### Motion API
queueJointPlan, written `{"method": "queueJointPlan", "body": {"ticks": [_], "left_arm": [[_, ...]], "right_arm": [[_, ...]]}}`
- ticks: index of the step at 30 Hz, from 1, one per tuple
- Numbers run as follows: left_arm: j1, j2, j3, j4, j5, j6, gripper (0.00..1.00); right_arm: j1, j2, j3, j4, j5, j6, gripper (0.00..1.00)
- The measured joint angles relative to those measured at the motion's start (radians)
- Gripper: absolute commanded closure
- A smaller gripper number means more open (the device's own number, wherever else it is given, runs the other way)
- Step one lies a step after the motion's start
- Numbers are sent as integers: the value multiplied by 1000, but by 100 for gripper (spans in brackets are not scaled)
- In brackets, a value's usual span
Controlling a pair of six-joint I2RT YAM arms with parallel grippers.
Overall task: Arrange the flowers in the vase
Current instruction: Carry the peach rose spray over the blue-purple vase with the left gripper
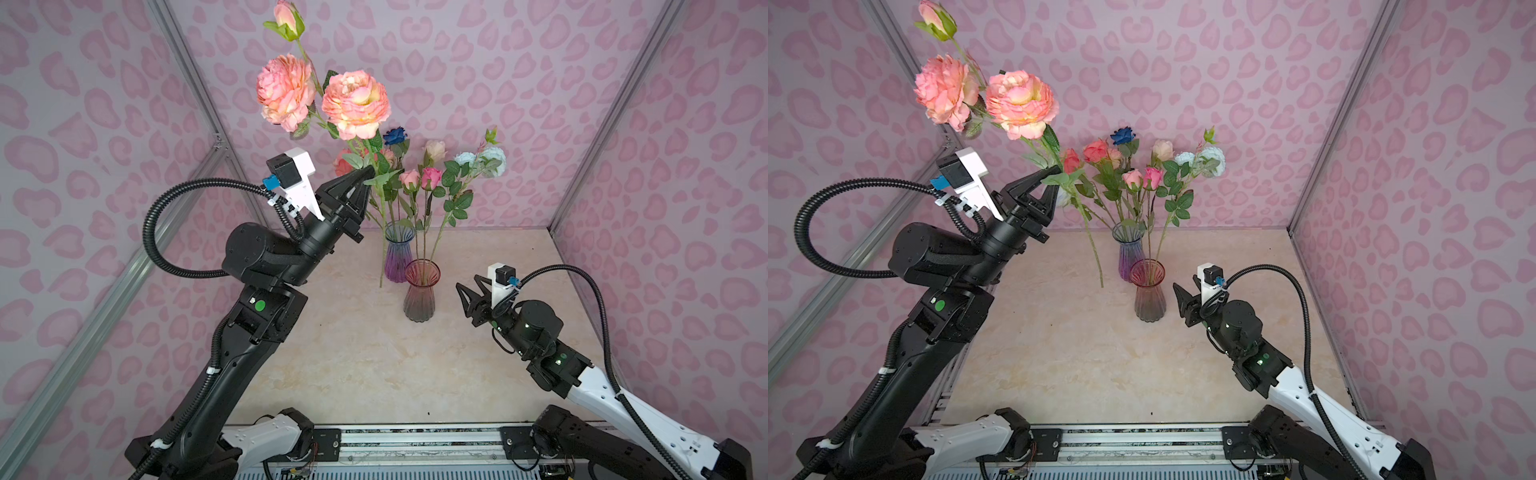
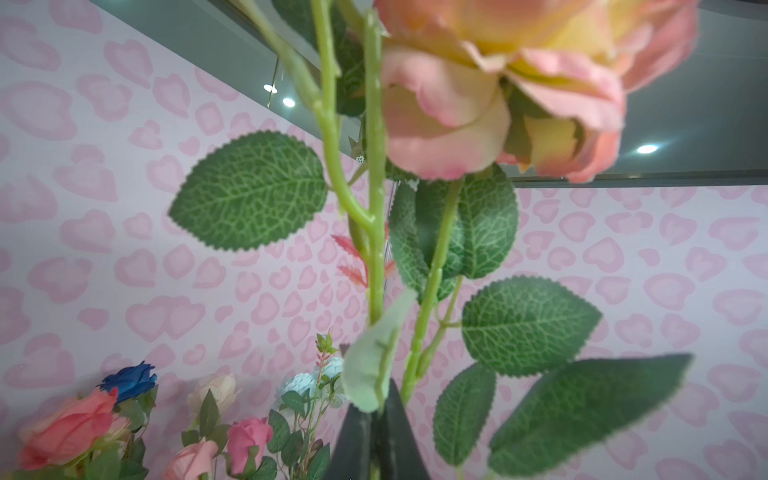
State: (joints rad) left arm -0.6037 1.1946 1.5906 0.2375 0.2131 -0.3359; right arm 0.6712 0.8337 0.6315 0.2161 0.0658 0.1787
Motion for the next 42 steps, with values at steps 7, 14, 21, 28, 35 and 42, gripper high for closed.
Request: {"method": "queueJointPlan", "body": {"ticks": [7,14,21,28,35,42], "left_arm": [[-65,121,105,31,-31,15,97],[-90,200,128,98,-74,16,97],[-102,256,100,162,-94,19,97],[-103,242,-102,229,-142,13,97],[-104,253,-237,235,-169,3,86],[-105,284,-280,197,-166,16,65]], "right_arm": [[-60,-32,-20,-13,5,25,41],[-85,-21,-34,-11,-18,47,41],[-108,-27,-36,-4,-34,50,41],[-115,-35,-51,0,-41,52,41],[-116,-19,-54,1,-48,65,41],[-116,-17,-54,0,-51,72,41]]}}
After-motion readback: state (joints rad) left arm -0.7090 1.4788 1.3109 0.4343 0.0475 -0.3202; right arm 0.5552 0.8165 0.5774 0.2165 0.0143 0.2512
